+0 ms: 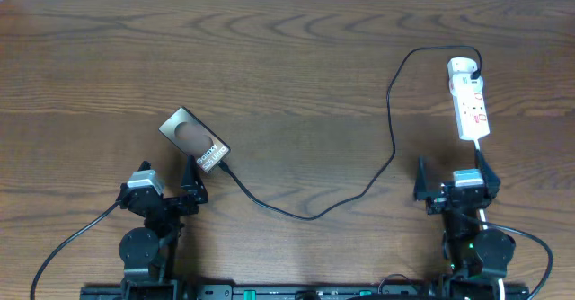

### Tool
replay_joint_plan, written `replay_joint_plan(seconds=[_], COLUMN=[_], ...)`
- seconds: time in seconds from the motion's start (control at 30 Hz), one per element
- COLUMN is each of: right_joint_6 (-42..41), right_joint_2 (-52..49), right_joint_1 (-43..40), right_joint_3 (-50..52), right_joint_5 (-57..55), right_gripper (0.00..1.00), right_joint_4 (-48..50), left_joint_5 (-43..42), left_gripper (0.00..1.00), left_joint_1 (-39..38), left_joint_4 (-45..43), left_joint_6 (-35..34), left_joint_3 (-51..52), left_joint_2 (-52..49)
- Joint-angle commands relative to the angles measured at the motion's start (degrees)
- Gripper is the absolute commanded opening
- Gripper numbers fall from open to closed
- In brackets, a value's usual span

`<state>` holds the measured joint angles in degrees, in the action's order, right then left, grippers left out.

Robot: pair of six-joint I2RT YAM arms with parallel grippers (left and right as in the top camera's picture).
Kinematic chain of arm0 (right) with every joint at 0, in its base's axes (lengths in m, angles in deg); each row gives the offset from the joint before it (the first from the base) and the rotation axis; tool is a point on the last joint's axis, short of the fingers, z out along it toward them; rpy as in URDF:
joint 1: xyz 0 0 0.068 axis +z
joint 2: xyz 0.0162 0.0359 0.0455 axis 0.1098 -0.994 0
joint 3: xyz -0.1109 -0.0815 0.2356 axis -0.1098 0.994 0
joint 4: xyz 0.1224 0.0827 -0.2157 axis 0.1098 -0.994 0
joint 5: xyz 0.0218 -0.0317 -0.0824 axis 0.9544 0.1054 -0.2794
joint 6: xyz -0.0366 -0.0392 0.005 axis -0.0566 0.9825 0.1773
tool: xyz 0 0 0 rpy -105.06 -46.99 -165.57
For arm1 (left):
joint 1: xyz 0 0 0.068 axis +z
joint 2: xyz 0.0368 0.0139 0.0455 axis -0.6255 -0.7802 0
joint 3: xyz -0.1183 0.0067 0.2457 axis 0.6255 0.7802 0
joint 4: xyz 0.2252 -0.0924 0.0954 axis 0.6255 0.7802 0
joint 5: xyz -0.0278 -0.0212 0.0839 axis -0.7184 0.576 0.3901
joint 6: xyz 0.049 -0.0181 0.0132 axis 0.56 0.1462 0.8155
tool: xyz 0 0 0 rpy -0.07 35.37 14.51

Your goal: Plug charger to phone and switch on socket

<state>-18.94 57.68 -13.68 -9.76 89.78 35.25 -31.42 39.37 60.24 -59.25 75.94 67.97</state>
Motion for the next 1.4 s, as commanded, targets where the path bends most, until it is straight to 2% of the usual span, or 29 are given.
replay_joint_plan(seconds=[0.0, 1.37], right_joint_6=[-0.15, -0.50], right_joint_2=[3.28, 5.20], right_joint_1=[0.74, 1.42], right_joint_3=[0.04, 0.07], right_joint_5=[-2.19, -2.97], right_gripper=[0.99, 0.99], right_joint_4=[-5.57, -5.25], left_joint_5=[-0.72, -0.72], left_gripper=[0.91, 0.91], left_joint_1=[0.20, 0.20], left_joint_4=[2.16, 2.16], left_joint_6=[0.98, 0.96], left_joint_3=[0.81, 0.81], left_joint_2=[0.35, 0.35])
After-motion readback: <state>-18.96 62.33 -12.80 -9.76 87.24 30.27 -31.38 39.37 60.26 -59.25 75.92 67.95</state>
